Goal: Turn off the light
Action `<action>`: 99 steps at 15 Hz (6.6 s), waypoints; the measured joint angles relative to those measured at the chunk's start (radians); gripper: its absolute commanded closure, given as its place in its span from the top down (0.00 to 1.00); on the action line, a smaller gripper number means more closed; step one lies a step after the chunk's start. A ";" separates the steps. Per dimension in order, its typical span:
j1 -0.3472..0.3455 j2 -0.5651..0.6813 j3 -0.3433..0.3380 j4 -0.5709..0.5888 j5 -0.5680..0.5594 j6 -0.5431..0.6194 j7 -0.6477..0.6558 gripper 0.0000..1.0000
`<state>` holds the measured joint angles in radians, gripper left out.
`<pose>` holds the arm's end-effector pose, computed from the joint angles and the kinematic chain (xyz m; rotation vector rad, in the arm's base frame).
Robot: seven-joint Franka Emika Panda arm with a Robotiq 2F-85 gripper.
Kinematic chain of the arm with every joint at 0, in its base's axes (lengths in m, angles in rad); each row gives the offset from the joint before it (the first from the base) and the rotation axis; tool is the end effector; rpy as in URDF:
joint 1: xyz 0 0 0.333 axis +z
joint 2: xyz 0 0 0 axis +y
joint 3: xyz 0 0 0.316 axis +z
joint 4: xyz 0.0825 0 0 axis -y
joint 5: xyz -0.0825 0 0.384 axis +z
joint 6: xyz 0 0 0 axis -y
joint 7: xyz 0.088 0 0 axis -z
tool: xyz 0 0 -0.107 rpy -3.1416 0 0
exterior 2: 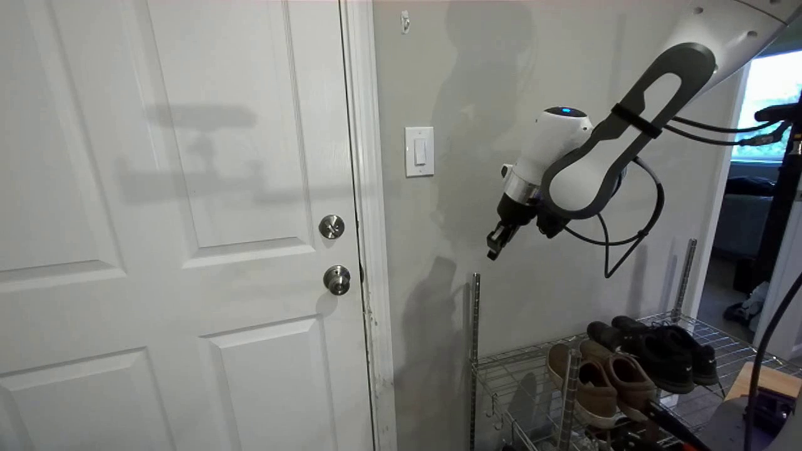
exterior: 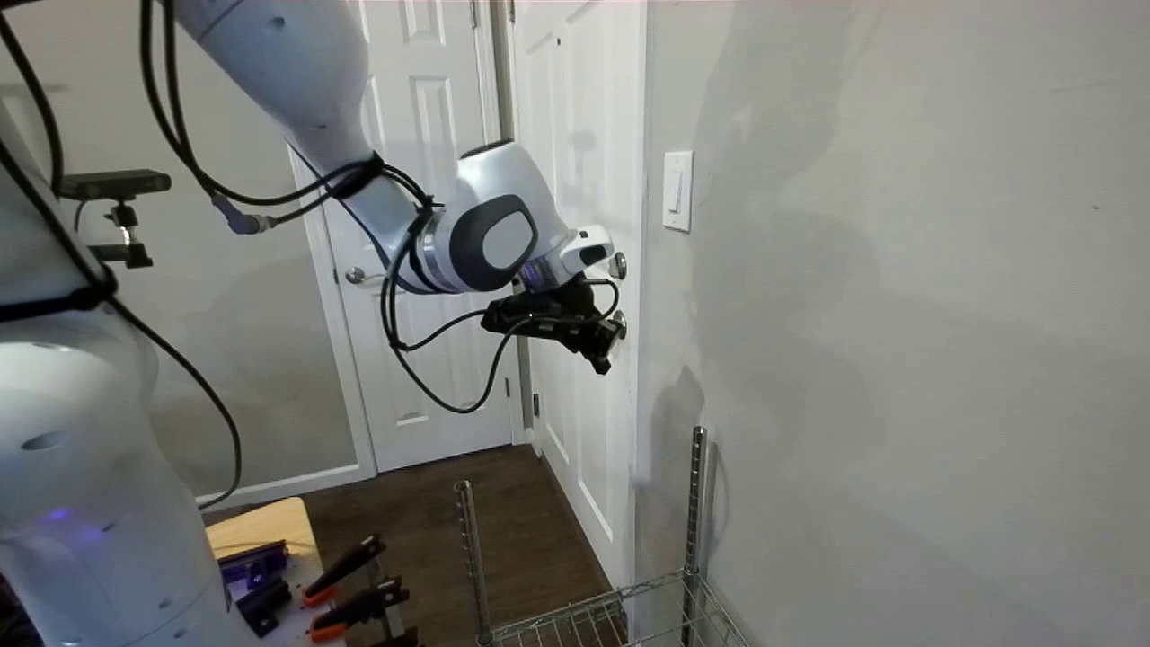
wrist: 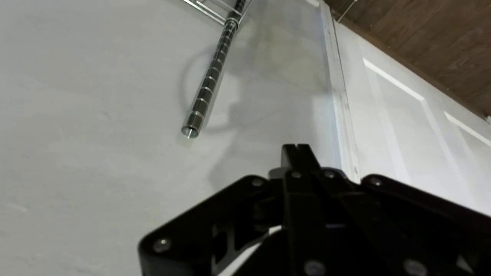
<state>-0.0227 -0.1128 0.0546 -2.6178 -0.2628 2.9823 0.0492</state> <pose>0.4656 0.0329 0.3403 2.9466 0.3453 0.7209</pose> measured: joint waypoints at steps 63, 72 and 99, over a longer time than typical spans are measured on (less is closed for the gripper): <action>-1.144 0.013 1.190 0.316 0.041 0.378 0.069 0.04; -1.443 -0.018 1.501 0.365 0.042 0.347 0.079 0.04; -1.567 -0.134 1.518 0.211 0.077 0.161 0.200 0.04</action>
<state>-1.5892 -0.2472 1.5727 -2.4069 -0.1862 3.1438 0.2493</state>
